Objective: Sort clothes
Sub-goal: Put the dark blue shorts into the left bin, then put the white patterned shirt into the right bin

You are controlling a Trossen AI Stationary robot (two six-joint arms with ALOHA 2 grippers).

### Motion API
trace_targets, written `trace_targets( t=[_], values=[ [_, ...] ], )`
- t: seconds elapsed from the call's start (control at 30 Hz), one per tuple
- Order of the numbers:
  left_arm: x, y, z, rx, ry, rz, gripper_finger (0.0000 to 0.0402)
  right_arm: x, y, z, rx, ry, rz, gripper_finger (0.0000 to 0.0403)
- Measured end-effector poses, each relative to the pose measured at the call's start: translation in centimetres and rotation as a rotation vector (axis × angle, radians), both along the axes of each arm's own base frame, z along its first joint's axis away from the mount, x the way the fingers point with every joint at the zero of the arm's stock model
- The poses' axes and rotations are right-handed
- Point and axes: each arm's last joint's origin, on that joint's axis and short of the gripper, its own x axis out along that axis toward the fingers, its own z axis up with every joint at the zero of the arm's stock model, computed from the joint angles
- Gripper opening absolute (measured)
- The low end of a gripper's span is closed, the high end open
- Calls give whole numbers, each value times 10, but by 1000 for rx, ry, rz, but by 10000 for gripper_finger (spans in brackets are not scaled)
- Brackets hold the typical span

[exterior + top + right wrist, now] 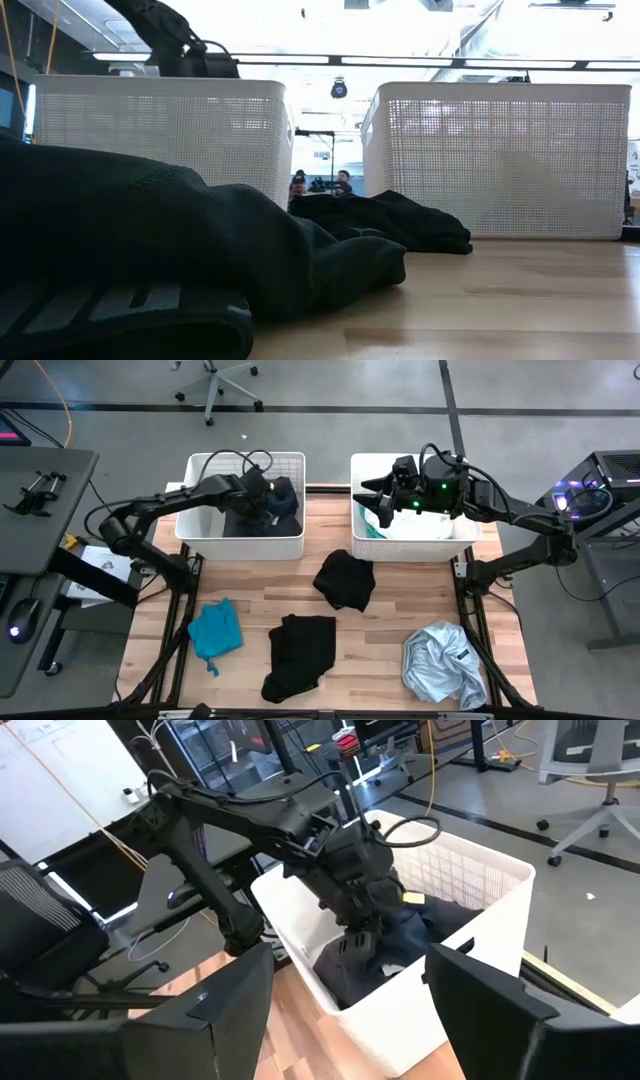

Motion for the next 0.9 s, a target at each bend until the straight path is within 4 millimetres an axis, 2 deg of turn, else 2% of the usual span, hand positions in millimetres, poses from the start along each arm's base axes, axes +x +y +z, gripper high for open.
trace_targets(
  t=[0.23, 0.53, 0.67, 0.9],
  values=[
    [0, -2, 3, -41, -49, -29, 102, 0, 0, -2, 19, 15, -5, 249],
    [-12, -16, 33, -38, -200, -57, 205, 0, 0, -6, 46, 45, -11, 249],
    [-22, -26, 52, -21, -293, -53, 221, 2, 2, -9, 51, 67, -5, 249],
    [-35, -46, 84, 63, -453, -69, 221, 3, 14, -22, 98, 189, 30, 249]
  ],
)
